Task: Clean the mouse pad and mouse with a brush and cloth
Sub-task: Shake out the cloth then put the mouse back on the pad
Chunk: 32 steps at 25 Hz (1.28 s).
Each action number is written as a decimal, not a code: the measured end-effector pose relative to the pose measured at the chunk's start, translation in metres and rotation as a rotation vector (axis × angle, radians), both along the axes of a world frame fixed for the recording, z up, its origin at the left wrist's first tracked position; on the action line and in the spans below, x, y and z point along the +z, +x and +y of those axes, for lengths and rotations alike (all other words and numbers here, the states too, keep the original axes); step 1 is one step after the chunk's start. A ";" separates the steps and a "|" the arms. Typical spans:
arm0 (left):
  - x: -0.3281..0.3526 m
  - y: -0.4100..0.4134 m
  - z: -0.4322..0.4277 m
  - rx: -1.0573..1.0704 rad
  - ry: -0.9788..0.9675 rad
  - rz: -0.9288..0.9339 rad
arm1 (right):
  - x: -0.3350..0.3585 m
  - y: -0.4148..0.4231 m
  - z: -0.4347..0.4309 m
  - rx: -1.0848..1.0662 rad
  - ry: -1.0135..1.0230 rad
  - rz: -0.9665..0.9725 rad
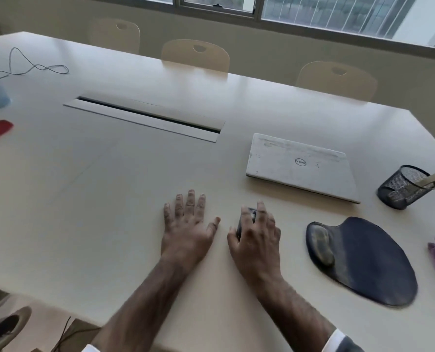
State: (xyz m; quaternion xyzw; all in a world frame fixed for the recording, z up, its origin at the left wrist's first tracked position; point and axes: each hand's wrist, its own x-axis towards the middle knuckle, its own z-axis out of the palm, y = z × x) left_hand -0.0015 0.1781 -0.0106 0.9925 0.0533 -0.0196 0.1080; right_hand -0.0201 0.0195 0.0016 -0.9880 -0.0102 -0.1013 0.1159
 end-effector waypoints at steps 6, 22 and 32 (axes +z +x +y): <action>-0.002 -0.001 0.003 -0.011 -0.023 0.013 | 0.009 -0.003 0.002 0.045 0.108 -0.082; -0.003 -0.009 -0.014 -0.091 -0.167 -0.450 | 0.012 -0.024 -0.221 -0.255 0.206 -0.114; -0.006 -0.055 -0.139 -0.292 -0.240 -0.306 | -0.001 -0.019 -0.234 -0.192 0.218 -0.053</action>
